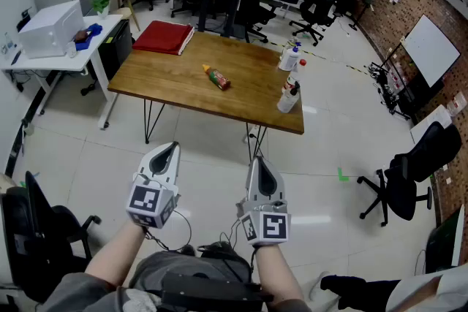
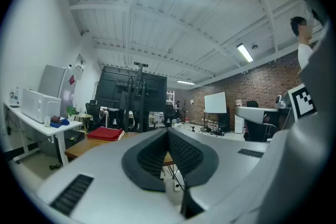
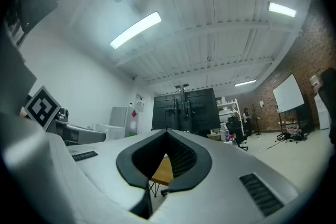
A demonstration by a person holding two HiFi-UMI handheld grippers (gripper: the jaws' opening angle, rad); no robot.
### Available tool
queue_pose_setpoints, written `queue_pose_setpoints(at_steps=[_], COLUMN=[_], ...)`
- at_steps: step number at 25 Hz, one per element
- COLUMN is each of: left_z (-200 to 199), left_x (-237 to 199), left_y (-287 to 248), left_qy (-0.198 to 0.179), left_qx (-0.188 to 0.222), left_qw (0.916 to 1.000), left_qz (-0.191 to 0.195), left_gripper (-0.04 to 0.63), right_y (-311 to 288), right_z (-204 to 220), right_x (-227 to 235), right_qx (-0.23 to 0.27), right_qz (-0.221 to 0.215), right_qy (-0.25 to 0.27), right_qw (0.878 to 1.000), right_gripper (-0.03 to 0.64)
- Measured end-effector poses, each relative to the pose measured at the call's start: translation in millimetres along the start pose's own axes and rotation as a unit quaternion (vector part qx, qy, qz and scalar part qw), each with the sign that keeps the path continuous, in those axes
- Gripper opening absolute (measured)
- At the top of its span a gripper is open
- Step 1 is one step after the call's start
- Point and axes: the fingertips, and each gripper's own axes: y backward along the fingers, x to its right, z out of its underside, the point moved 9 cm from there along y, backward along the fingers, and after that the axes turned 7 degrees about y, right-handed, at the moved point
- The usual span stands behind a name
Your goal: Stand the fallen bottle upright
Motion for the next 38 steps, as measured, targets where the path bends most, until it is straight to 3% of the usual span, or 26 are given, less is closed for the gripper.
queue_pose_setpoints(at_steps=[5,9,13,25,32,38], left_z=[10,8,6,5,9,6], left_x=[-21,-39,-53,-107,-125,-138], left_y=[0,-12,-41,-179,-267,-332], left_qy=[0.001,-0.005,-0.009,-0.009,-0.006,0.001], left_qx=[0.0,0.023,0.019,-0.004,-0.024,-0.036], left_qw=[0.9999,0.9989,0.9991,0.9975,0.9956,0.9944], left_qz=[-0.015,-0.04,-0.036,-0.07,-0.09,-0.1], left_gripper=[0.023,0.023,0.023,0.023,0.023,0.023], right_y=[-7,-27,-60,-207,-285,-345], right_z=[9,20,34,91,132,144], right_x=[-8,-8,-3,51,90,131], right_qx=[-0.003,-0.009,-0.006,-0.016,-0.05,-0.049], right_qz=[-0.002,-0.004,-0.007,-0.038,-0.069,-0.07], right_qy=[0.006,0.003,0.003,-0.032,-0.051,-0.06], right_qw=[1.0,1.0,1.0,0.999,0.995,0.995], right_gripper=[0.002,0.002,0.002,0.002,0.002,0.002])
